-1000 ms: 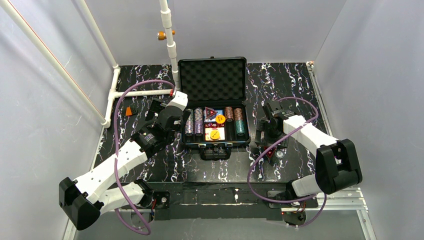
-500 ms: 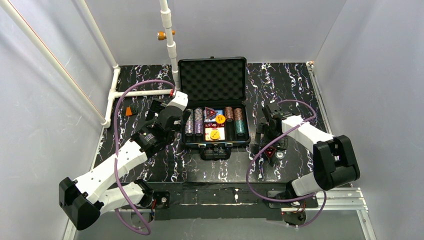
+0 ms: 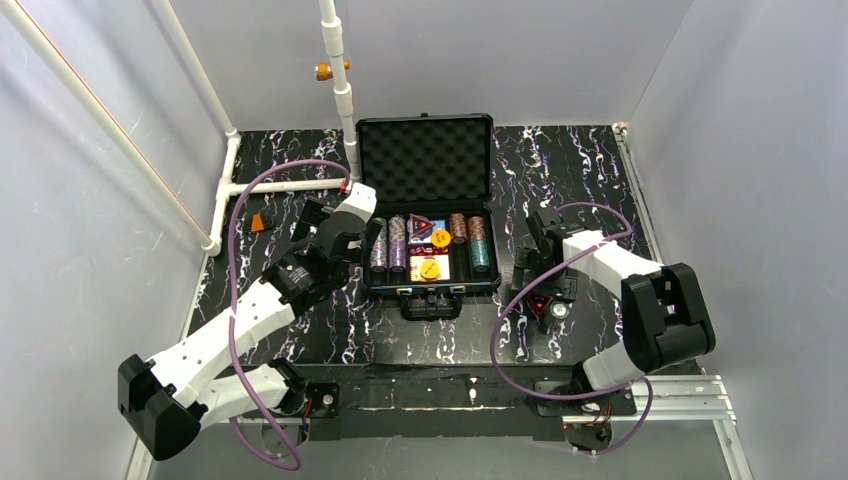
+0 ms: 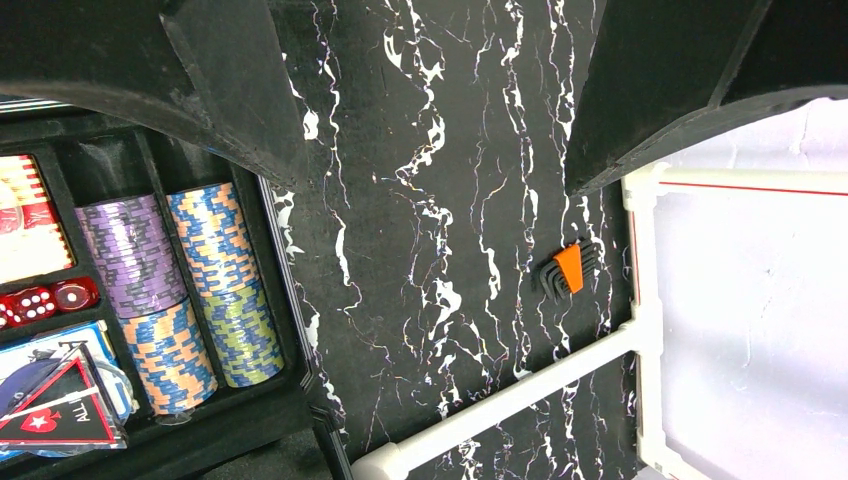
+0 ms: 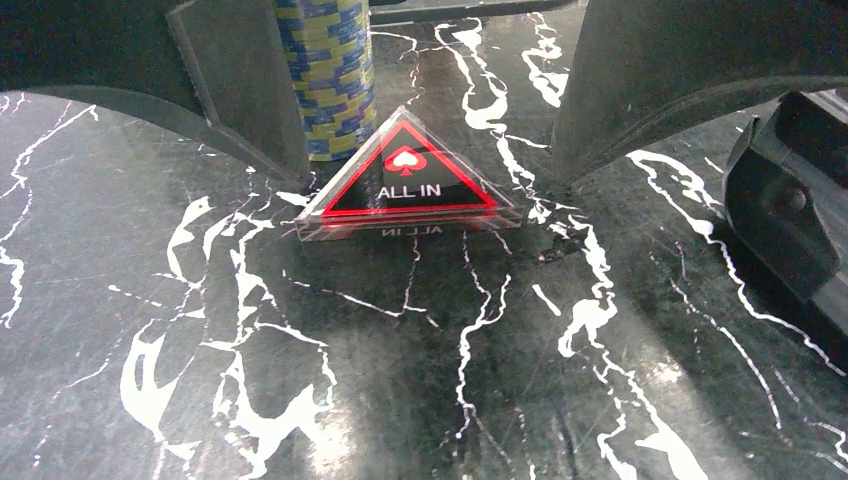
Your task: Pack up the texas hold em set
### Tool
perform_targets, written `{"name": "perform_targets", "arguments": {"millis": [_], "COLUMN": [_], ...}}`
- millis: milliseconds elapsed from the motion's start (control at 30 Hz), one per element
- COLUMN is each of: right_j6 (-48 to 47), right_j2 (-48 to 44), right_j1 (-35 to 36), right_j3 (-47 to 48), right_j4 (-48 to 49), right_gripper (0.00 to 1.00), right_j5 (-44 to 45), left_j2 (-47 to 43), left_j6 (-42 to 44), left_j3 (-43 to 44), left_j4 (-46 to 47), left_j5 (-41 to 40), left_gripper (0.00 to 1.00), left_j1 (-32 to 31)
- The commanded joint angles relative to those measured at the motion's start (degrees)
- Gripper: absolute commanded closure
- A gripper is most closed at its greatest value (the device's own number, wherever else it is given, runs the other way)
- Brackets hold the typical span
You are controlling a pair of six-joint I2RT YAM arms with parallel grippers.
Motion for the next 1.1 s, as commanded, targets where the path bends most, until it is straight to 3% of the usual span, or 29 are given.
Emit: {"name": "perform_targets", "arguments": {"millis": [0,933,1067], "right_j6": [-0.88,-0.04,0.15], "right_j2": [1.20,3.82,4.18], "right_j1": [-1.33,-1.42,-1.47], "right_j3": [0.04,0.65,1.24], "right_j4": [1.04,2.89,3.14], "right_gripper": [0.02,0.23,0.22], "right_j5": [0.91,2.34,2.39], "left_j2": [-1.28,-1.63,-1.72], "left_j6": [-0.21,-0.20,-0.30], "left_j3": [-0.15,-0.13,-0.15], "left_j4": [-0.20,-0.52,-0.53], "left_j5": [-0.38,-0.29,-0.26], "left_gripper": [0.01,0.01,0.00], "left_j1": [-0.08,-0.07,-0.05]}}
